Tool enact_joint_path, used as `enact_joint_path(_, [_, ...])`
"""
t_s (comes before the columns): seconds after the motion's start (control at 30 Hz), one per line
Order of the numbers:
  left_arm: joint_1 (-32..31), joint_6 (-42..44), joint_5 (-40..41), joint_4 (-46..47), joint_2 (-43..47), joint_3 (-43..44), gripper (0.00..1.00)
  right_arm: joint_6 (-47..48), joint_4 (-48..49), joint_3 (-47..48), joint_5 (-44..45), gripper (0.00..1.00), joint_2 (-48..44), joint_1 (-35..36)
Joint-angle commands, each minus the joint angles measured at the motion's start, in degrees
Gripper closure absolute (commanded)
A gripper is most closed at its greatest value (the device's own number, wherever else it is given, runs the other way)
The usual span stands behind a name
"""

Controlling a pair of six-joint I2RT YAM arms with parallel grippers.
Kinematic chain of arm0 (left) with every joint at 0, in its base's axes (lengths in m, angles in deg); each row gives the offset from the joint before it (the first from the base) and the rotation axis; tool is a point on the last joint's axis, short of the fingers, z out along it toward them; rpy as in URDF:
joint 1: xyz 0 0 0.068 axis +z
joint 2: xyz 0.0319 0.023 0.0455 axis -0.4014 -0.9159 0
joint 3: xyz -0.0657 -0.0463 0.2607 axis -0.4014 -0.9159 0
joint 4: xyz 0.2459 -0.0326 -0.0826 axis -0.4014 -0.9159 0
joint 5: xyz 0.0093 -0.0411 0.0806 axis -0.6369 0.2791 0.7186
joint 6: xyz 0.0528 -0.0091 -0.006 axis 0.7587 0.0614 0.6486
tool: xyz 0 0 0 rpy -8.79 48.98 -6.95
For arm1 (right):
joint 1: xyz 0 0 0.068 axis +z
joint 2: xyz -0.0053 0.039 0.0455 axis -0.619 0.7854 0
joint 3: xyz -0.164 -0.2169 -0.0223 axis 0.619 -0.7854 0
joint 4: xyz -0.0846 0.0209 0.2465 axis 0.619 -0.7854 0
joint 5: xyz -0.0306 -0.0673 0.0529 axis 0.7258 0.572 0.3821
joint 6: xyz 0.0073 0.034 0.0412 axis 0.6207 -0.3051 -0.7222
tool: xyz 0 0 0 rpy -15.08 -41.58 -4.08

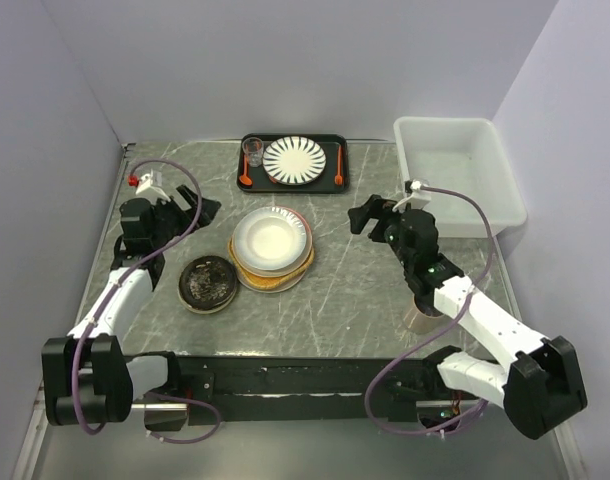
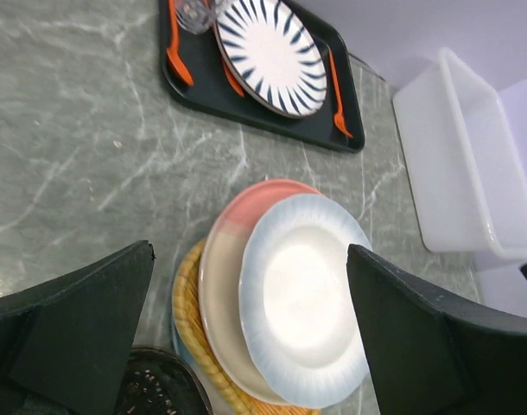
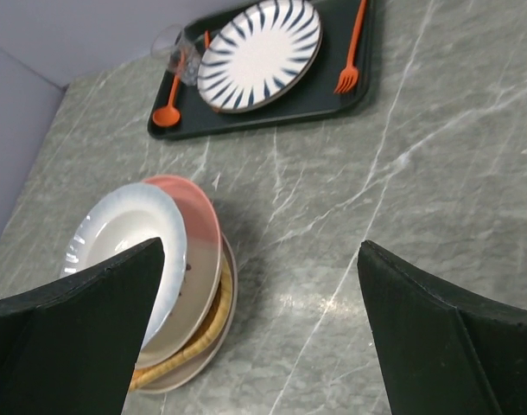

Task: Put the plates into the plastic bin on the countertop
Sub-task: Pick up the plate at the center of the board.

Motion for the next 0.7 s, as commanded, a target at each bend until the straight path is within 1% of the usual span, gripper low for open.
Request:
enact_joint_path(0.0, [-0.6,-1.2,-5.5,0.3,-1.3,-0.5,0.01,-1.9,2.8,2.3,-5.4,0.00,2.0,0.6])
enact_joint_path(0.1, [-0.9,-2.7,-7.7,1.8,-1.8,-1.5,0.01,-3.0,4.0,2.3,-7.1,0.00,3.8,0.7])
enact_joint_path(0.13, [-0.9,-3.1,-8.4,1.7,-2.0,-1.5,0.01,-3.3,4.3,2.3,-9.4,0.00,4.9,0.8])
enact_joint_path(0.27, [-1.9,-4.5,-10.8,2.1,-3.8,-1.8,0.01,-5.2,8.1,1.3,-12.7,0.00,7.5,1.6])
enact_joint_path(0.37, [-1.9,-4.8,-11.3,1.8,-5.6,-1.7,0.02,-6.3,9.3,1.6,-14.2,0.00,10.0,2.8])
enact_joint_path(0.4, [-3.4,-4.2,-11.4,0.3,-6.0,-1.3,0.03,-6.5,9.4,1.8,-14.5,0.00,10.7,3.1])
enact_joint_path(0.5, [-5.2,-2.9,-9.8,-2.9,-8.2,0.6,0.04,-7.0,10.3,2.4,-15.8,0.00,13.4,4.1])
enact_joint_path(0.67, [-6.7,-3.2,-9.6,-1.5,-10.8,0.0,0.07,-7.3,11.0,3.0,-16.5,0.00,15.1,5.0])
